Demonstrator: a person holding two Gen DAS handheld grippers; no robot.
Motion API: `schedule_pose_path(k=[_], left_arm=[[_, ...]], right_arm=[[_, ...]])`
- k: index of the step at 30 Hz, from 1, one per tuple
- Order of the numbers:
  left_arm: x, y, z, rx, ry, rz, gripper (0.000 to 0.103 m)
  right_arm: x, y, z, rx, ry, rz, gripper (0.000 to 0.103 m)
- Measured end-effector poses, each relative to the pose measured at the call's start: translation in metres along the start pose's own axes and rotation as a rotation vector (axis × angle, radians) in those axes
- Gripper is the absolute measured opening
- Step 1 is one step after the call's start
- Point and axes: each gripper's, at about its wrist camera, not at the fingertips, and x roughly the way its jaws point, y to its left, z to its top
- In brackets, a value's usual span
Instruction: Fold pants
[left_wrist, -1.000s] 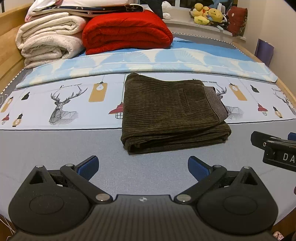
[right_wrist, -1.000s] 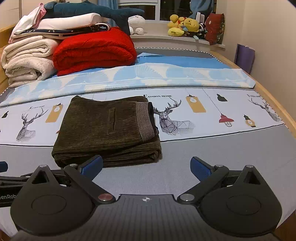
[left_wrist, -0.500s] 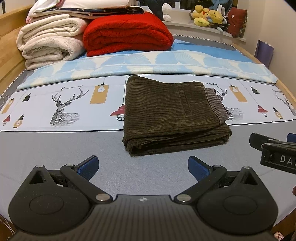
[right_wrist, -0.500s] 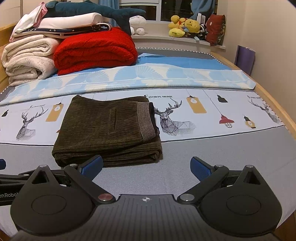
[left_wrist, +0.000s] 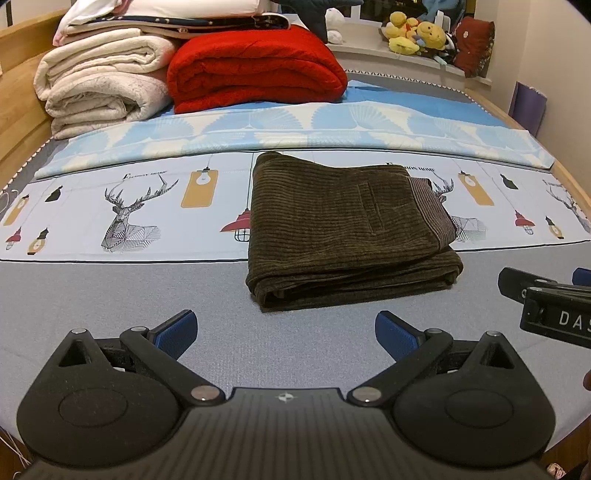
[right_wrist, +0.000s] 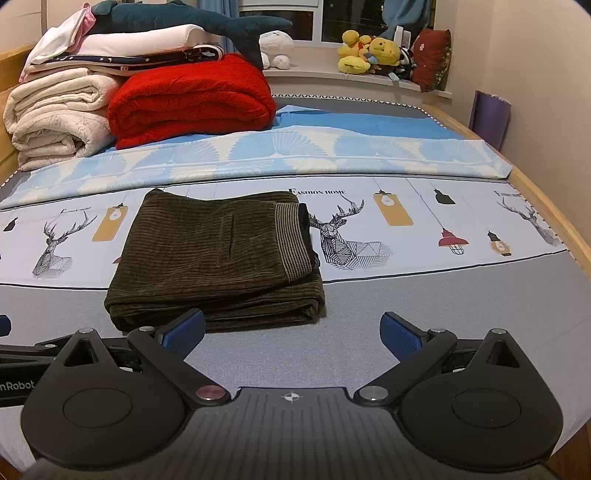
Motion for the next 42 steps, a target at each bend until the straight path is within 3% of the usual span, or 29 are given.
schedule_pose_path(k=[42], left_arm=[[-0.0004,-0.0022,-0.0011,0.008,-0.005,-0.001,0.102]], right_arm=[[0.0006,0.0046,-0.0007,-0.003,0.000,0.001,0.100]])
